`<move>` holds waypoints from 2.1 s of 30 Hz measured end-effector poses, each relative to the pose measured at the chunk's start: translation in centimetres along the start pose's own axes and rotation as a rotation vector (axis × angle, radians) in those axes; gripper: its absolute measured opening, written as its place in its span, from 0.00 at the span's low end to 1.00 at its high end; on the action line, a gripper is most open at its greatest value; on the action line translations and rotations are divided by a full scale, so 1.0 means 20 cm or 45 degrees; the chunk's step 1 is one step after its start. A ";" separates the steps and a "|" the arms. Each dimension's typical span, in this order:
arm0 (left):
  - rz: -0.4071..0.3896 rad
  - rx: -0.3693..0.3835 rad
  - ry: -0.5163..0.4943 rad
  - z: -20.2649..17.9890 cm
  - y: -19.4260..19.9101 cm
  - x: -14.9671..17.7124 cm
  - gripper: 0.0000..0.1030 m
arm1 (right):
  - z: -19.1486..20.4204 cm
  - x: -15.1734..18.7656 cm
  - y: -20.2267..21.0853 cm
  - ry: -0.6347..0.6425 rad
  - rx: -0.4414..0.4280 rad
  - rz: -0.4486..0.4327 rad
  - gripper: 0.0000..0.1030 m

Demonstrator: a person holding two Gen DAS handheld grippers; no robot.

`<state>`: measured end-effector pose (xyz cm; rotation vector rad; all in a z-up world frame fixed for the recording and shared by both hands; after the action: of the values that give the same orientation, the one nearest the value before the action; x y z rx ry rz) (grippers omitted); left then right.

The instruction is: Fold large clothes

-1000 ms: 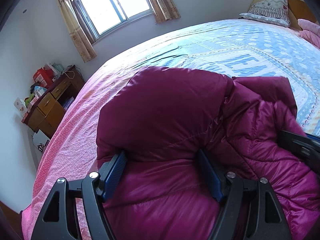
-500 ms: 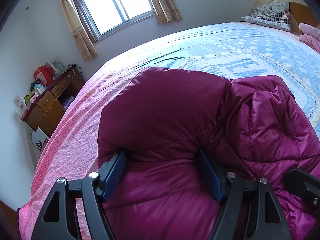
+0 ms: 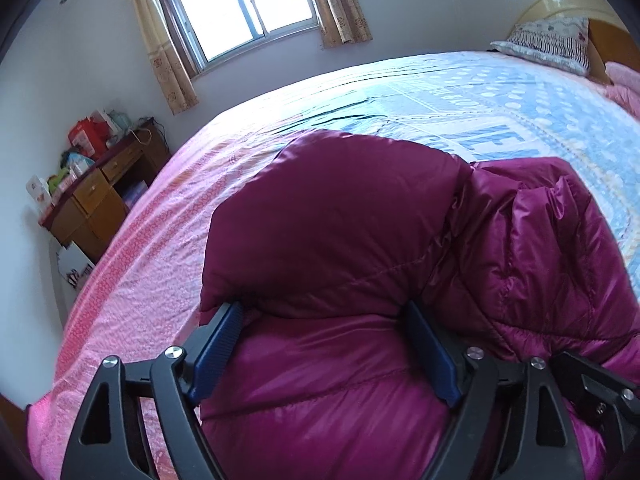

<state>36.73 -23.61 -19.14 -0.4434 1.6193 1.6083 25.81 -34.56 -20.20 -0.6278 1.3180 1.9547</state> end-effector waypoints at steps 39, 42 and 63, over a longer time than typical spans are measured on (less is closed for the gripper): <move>0.303 0.668 0.691 0.34 -0.04 0.19 0.95 | -0.12 -0.01 0.02 -0.069 -0.085 -0.006 0.47; 0.296 0.621 0.653 0.34 -0.04 0.20 0.94 | -0.11 -0.01 0.02 -0.050 -0.062 0.001 0.46; 0.286 0.530 0.337 0.17 0.41 0.52 0.81 | 0.04 0.36 0.46 -0.051 0.114 0.038 0.29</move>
<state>25.29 -16.41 -20.78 -0.2675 2.2097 1.3557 14.17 -34.08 -19.47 -0.5257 1.3889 1.9100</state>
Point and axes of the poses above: each gripper's, at about its wrist camera, not at the fingertips, and y roughly against the way its jaws point, z to its left, x to its underside, the point moved 6 cm from there along -y, roughly the way its jaws point, and after that the axes turned 11 degrees about y, right-handed, at the moved point
